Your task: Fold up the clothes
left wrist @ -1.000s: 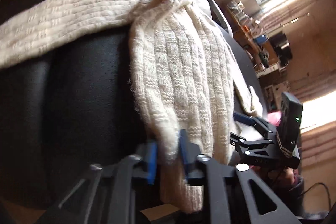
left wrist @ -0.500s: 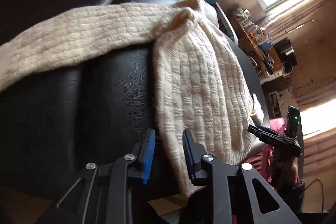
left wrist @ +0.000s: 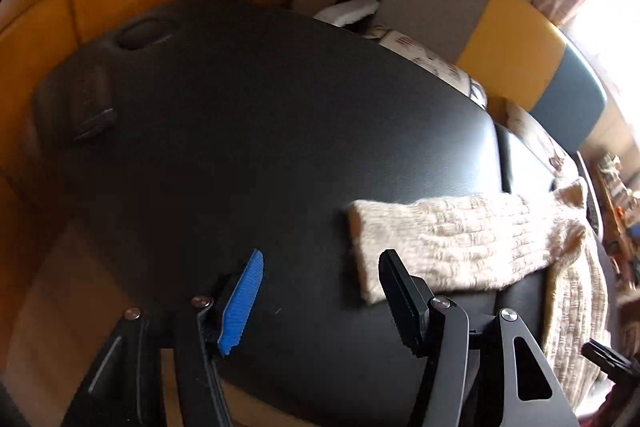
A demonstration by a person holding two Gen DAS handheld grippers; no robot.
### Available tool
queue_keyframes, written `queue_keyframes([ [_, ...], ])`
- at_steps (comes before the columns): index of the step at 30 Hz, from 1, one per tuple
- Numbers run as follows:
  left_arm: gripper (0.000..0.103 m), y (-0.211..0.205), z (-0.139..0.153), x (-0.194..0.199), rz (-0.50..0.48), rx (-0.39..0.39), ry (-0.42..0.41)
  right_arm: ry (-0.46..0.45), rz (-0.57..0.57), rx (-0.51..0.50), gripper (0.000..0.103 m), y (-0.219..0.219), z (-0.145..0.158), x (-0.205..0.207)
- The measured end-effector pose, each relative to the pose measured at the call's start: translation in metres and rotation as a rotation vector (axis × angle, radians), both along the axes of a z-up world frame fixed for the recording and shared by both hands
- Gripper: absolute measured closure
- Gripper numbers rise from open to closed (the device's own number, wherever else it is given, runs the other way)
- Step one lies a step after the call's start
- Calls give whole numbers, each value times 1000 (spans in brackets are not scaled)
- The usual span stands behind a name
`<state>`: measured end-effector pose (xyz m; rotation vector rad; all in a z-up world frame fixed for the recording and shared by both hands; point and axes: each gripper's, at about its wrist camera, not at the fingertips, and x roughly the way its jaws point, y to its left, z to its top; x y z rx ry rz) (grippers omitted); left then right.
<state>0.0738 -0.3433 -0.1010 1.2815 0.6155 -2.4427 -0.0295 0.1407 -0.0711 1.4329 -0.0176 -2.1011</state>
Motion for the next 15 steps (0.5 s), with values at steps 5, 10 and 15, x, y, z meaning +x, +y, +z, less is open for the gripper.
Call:
queue_keyframes([
  [5, 27, 22, -20, -44, -76, -90, -64, -7, 9, -17, 46, -8, 6, -14],
  [10, 83, 47, -31, -61, -169, -70, -53, -35, -49, -49, 46, -5, 5, -36],
  [15, 93, 39, 10, -57, -132, -50, 103, -39, -128, -100, 46, 9, 8, -60],
])
